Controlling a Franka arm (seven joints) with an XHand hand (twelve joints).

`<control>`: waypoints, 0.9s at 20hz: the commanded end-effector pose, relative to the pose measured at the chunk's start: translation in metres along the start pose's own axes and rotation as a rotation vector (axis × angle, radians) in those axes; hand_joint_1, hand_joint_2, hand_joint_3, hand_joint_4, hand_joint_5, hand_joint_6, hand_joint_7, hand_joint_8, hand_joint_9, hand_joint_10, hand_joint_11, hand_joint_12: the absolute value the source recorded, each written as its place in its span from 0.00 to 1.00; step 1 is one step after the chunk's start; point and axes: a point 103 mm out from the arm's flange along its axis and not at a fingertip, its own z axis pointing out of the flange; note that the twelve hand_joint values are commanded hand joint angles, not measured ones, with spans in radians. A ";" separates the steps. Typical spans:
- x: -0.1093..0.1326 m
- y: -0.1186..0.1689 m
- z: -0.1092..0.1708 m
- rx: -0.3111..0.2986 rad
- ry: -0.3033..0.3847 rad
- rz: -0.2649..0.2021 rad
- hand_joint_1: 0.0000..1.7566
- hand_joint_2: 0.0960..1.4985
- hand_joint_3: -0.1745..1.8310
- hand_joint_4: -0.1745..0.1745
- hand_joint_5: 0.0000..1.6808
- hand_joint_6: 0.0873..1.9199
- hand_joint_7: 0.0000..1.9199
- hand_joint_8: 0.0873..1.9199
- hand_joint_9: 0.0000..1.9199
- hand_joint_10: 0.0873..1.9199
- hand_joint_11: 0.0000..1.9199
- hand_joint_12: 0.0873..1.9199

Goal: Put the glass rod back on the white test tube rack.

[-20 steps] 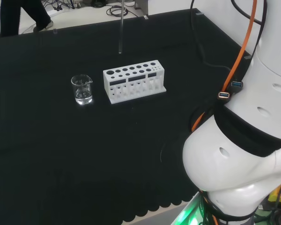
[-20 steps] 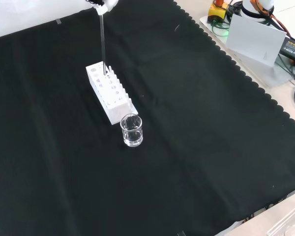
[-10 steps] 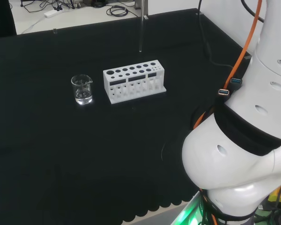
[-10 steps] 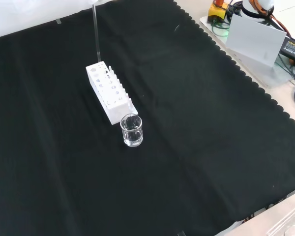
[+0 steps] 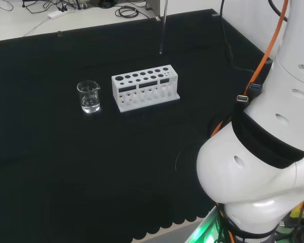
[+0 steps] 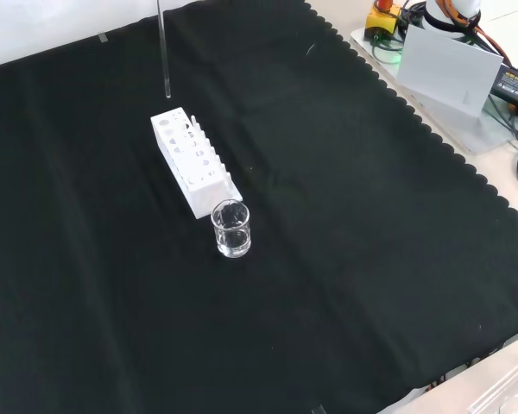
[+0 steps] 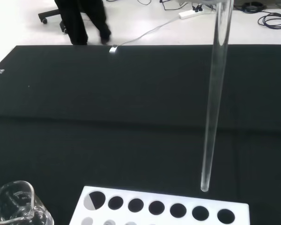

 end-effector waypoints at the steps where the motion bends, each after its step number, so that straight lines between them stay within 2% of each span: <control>1: -0.007 -0.006 -0.001 -0.008 0.010 0.006 0.80 0.69 0.09 0.00 0.65 0.19 0.50 0.53 0.58 0.58 0.79 0.29; 8: -0.001 -0.017 -0.001 -0.010 -0.011 0.008 0.80 0.69 0.09 0.00 0.65 0.19 0.50 0.53 0.58 0.58 0.79 0.29; 18: 0.004 -0.018 0.010 0.016 -0.009 0.001 0.80 0.69 0.09 0.00 0.65 0.19 0.50 0.52 0.58 0.58 0.79 0.28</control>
